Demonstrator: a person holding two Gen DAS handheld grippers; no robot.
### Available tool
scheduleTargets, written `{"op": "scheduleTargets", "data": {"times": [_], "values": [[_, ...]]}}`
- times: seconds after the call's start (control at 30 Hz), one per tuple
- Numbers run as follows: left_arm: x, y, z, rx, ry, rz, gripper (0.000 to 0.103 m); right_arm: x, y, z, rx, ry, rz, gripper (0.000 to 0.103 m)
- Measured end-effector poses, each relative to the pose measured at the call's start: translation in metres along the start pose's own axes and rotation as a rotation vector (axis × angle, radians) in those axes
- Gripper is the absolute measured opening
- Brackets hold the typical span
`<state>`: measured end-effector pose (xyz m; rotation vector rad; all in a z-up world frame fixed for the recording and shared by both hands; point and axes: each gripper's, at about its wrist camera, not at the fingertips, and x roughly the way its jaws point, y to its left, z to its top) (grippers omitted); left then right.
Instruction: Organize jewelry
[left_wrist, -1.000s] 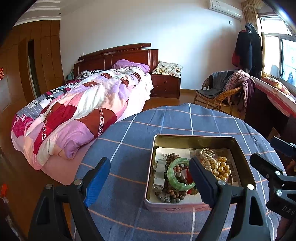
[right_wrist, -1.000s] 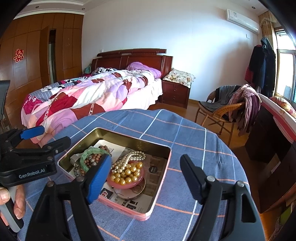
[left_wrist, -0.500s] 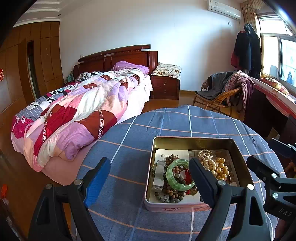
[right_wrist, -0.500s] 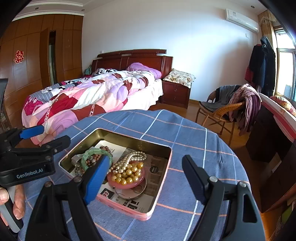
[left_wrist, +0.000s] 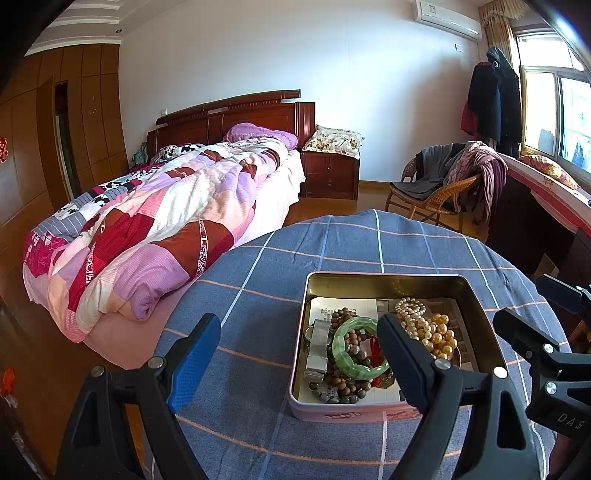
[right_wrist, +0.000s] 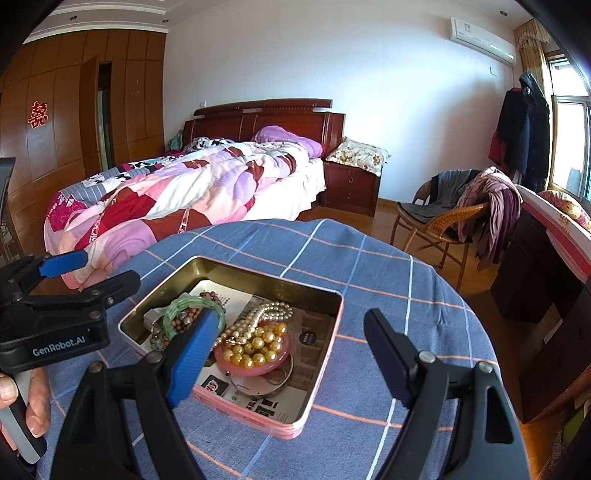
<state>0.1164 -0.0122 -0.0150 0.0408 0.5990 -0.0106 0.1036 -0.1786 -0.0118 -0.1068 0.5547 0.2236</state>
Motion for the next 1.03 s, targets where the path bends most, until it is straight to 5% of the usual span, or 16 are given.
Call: {"op": "scheduleTargets", "data": {"times": [1.03], "values": [[-0.0009,-0.0086,-0.0051,0.06,0.0,0.022,0.087,-0.0023,-0.0099,0.001,0.008,-0.011,-0.026,0.093]]}}
